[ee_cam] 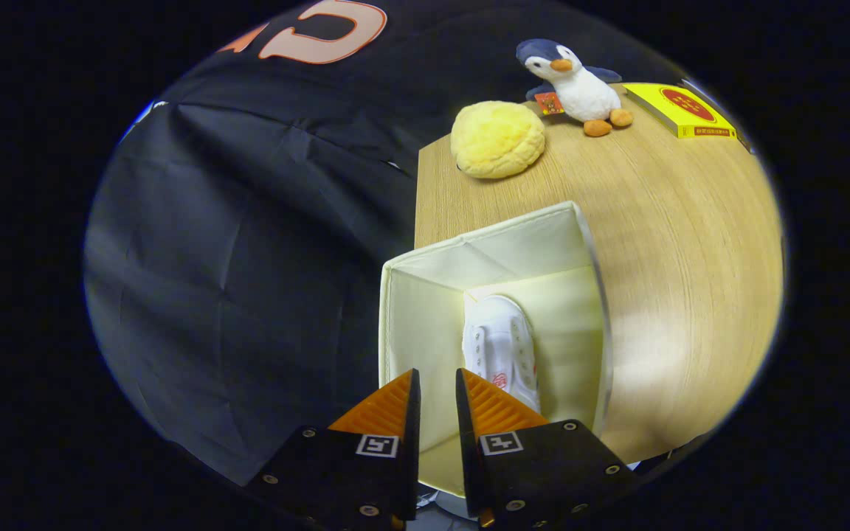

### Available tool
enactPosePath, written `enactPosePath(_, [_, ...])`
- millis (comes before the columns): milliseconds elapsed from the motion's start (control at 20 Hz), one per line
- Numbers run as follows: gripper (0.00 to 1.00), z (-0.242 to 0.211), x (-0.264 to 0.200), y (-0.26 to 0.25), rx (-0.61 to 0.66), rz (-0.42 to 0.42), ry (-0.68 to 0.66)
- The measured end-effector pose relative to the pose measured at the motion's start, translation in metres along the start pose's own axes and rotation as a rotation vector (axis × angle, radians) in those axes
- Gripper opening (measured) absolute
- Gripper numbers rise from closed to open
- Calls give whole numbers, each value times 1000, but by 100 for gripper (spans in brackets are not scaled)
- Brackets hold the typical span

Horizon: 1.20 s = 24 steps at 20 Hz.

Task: Open the storage box then place both shoes into the box .Put the left shoe in first, then the right shoe, with the right side of both shoes facing outward in a uniform manner.

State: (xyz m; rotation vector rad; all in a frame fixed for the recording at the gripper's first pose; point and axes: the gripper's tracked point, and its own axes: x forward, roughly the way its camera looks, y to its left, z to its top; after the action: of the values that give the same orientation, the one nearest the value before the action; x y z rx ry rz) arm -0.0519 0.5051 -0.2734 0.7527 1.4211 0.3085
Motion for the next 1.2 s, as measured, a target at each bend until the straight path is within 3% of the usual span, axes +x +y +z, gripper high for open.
enactPosePath(150, [38, 19, -33, -11, -43, 32, -74])
enactPosePath(300, [62, 37, -71, -45, -138, 1, -162])
enactPosePath(400, [72, 42, -102, -70, -192, -13, -204])
enactPosePath(700, [90, 42, -183, -154, -285, -61, -297])
enactPosePath(800, [95, 39, -203, -196, -291, -113, -314])
enactPosePath(1200, [96, 16, -287, -392, -266, -463, -334])
